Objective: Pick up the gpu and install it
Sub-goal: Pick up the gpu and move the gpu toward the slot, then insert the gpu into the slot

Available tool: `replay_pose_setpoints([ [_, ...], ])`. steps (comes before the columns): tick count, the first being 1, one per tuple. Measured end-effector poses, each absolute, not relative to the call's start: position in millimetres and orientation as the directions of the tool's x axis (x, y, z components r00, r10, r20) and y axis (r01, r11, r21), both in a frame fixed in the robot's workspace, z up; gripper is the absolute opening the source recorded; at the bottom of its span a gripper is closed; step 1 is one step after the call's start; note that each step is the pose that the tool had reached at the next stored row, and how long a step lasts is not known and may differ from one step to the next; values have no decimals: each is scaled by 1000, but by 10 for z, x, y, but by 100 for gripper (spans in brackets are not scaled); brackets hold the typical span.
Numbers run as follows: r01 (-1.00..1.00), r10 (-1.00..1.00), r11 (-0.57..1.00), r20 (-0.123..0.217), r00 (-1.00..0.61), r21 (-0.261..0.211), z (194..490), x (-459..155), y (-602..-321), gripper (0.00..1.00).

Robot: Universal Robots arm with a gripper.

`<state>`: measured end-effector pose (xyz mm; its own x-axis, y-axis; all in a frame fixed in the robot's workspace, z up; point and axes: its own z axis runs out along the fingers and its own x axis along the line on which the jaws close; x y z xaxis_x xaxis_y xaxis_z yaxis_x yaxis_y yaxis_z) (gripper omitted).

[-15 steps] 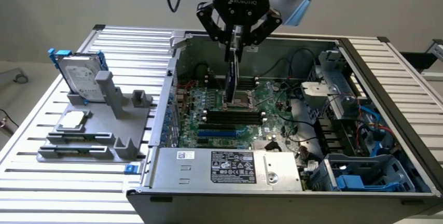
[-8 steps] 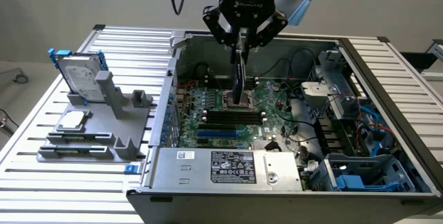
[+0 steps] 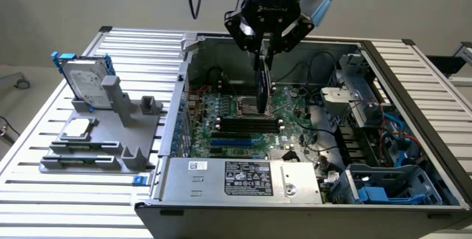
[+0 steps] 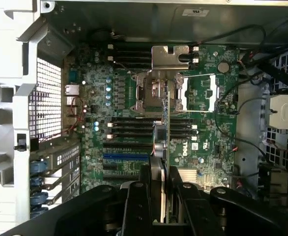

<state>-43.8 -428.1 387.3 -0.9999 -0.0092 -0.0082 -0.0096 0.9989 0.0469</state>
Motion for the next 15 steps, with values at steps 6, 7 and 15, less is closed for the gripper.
replay_pose_setpoints([
  [6,-9,-8,999,-8,-1000,50,3873,-433,-4287,27],
  [7,-9,-8,999,-8,-1000,50,3873,-433,-4287,27],
  [15,-9,-8,999,-8,-1000,50,3873,-433,-4287,27],
])
